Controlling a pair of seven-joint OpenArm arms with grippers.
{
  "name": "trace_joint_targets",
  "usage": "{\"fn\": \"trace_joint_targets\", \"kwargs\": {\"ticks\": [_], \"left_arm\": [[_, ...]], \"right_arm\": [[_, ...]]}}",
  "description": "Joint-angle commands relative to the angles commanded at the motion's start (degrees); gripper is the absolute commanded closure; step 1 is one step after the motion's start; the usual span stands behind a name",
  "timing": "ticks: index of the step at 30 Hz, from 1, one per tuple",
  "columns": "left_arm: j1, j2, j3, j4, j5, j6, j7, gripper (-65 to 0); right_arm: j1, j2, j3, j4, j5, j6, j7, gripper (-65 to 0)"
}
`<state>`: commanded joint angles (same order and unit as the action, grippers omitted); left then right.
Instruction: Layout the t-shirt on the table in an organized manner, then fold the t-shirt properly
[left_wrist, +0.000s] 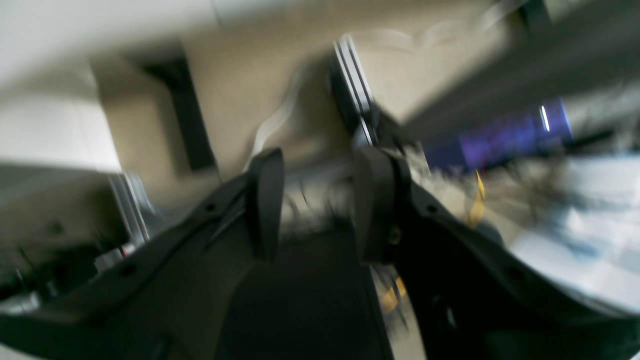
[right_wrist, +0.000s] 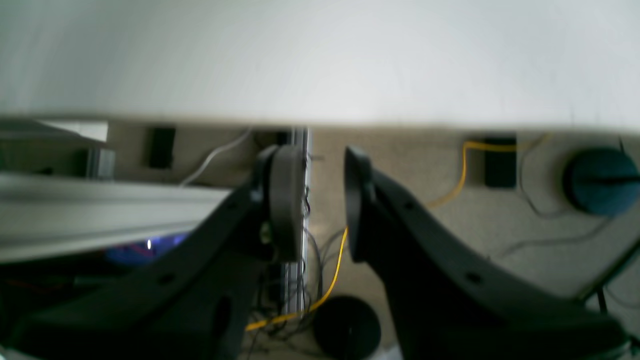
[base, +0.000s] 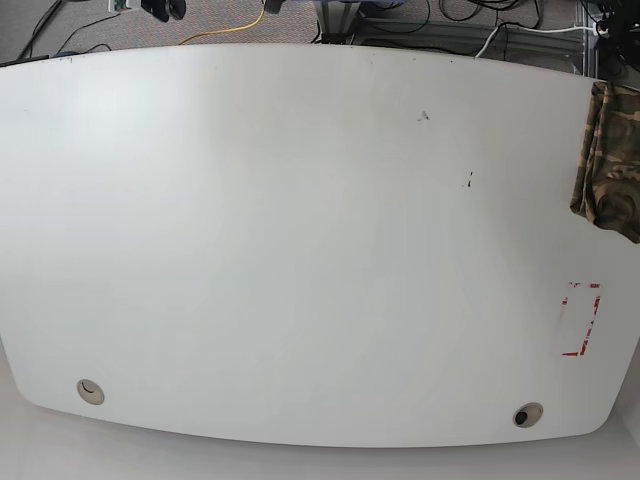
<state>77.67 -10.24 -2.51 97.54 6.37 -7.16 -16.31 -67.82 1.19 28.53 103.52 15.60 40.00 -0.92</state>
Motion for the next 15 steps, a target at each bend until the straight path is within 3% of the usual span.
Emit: {"fn": "trace_joint_targets", "kwargs": {"ticks": [6,15], "left_arm": [[-5.6,0.0,0.4,-16.1,0.2,0.0,0.0,-22.1],[-21.7,-0.2,4.0,-35.4,0.3,0.0,0.0,-22.1]], "right_arm": [[-0.6,0.8,-4.8,-9.3,-3.7,0.0,0.3,-13.8],[12.7,4.5,-9.1,-32.1,-8.7,0.0,0.9,-13.6]]}}
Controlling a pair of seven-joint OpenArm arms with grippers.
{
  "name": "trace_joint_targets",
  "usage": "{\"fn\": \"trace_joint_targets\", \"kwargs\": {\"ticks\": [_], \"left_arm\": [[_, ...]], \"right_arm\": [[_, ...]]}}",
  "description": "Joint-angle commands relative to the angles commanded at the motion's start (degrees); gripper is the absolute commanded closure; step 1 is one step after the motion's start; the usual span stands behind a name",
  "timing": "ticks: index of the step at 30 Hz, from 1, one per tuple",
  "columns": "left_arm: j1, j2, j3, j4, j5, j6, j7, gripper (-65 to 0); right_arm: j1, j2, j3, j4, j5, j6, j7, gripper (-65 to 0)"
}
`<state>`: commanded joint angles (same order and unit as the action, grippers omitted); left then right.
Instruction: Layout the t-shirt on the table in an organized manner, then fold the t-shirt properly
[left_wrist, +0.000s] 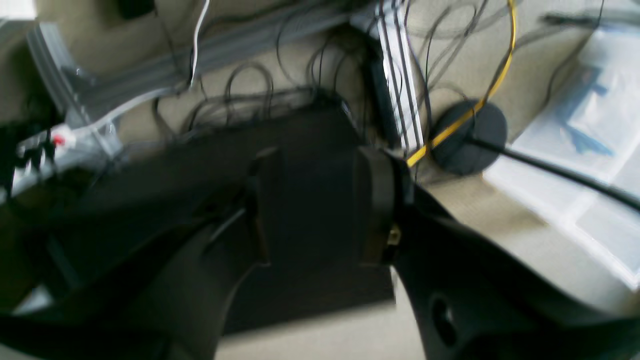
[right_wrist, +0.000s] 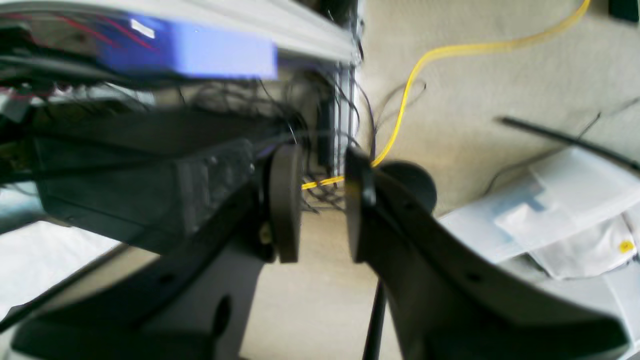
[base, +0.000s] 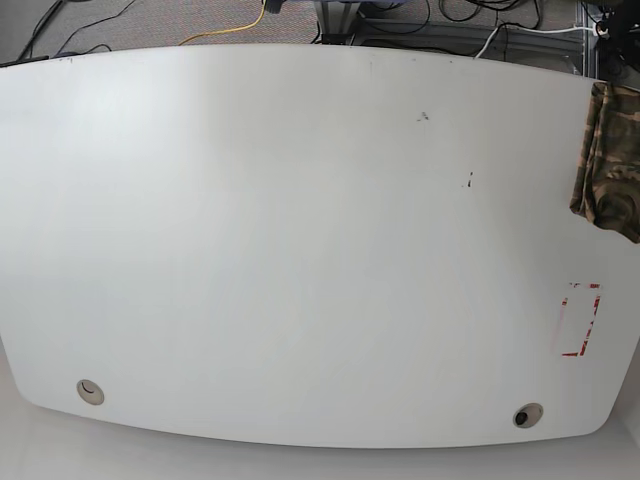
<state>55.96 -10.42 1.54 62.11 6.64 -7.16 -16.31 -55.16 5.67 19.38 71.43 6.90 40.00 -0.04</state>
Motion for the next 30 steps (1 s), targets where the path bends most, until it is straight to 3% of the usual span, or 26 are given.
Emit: {"fn": "trace_joint_targets", "kwargs": {"ticks": [6,14,25,30], "left_arm": [[-8.4,0.1,0.1,-9.6,0.0,0.0,0.0,-22.1],[-18.5,0.2,0.1,-21.9,0.0,0.0,0.0,-22.1],[-33.1,1.6,0.1,-39.4,0.0,0.0,0.0,-22.1],[-39.4,1.8,0.1,-47.5,0.0,0.0,0.0,-22.1]], "right_arm": [[8.9,1.2,-0.2,-12.7,-2.8,0.0,0.4,-13.6],[16.1,1.6,-0.2,-22.3,-7.1,0.0,4.3,-13.6],[26.2,1.8,-0.2,-35.3,-10.4,0.0,5.6,-14.3],[29.1,1.8,-0.2,-37.7,-10.4,-2.42,5.5,-14.6]]}}
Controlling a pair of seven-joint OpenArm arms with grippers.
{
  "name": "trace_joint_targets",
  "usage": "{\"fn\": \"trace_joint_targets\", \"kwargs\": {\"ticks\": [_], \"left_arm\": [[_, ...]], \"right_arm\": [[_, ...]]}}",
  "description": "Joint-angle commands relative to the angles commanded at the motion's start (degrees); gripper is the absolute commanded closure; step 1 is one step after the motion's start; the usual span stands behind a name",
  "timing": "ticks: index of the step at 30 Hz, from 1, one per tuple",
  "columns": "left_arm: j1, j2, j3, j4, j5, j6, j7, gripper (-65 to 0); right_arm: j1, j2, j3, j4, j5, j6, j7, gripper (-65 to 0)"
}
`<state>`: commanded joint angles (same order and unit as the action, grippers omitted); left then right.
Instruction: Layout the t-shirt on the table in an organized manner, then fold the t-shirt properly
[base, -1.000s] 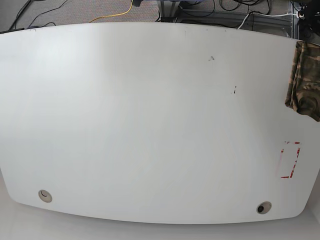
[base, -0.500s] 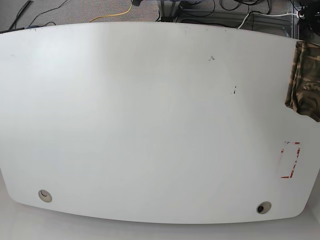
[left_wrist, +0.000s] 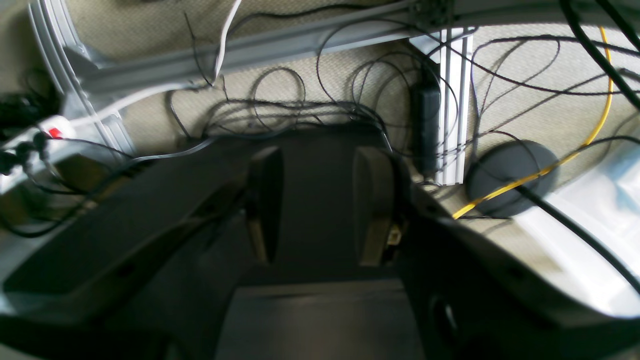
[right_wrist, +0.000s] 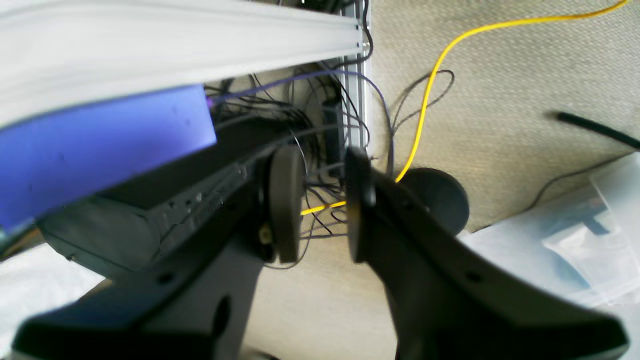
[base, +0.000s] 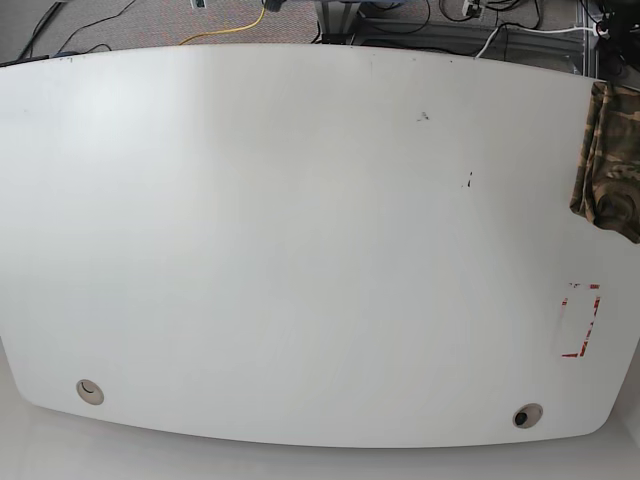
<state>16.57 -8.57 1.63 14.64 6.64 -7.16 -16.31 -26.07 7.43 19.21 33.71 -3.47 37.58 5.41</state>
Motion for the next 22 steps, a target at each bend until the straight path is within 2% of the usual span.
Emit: {"fn": "trace_joint_targets", "kwargs": {"ticks": [4,6,9,11,22], "left_arm": [[-4.4,0.0,0.0,-5.8,0.0,0.0,0.2,-22.1],[-6.4,0.0,0.0,-7.6,0.0,0.0,1.7,-22.2],[-8.4,0.0,0.0,-8.0,0.0,-0.2,6.3,-22.2],[-8.8,0.0,0.0,-8.0,0.0,-0.2,7.6,-22.2],[-9.8,0.1,0.0,-8.0,0.0,-0.2,8.2,-22.2]], "right_arm": [[2.8,0.2,0.0,-3.1,-0.1,-1.76,0.0,-14.6],[4.3,0.9,0.0,-5.2,-0.1,-2.11,0.0,-14.6],[6.6,1.1,-0.1,-8.2,-0.1,-2.2,0.0,-14.6],[7.4,1.1,-0.1,-9.1,-0.1,-2.29,0.0,-14.6],[9.5,1.0,-0.1,-9.9,-0.1,-2.37,0.0,-14.6]]}}
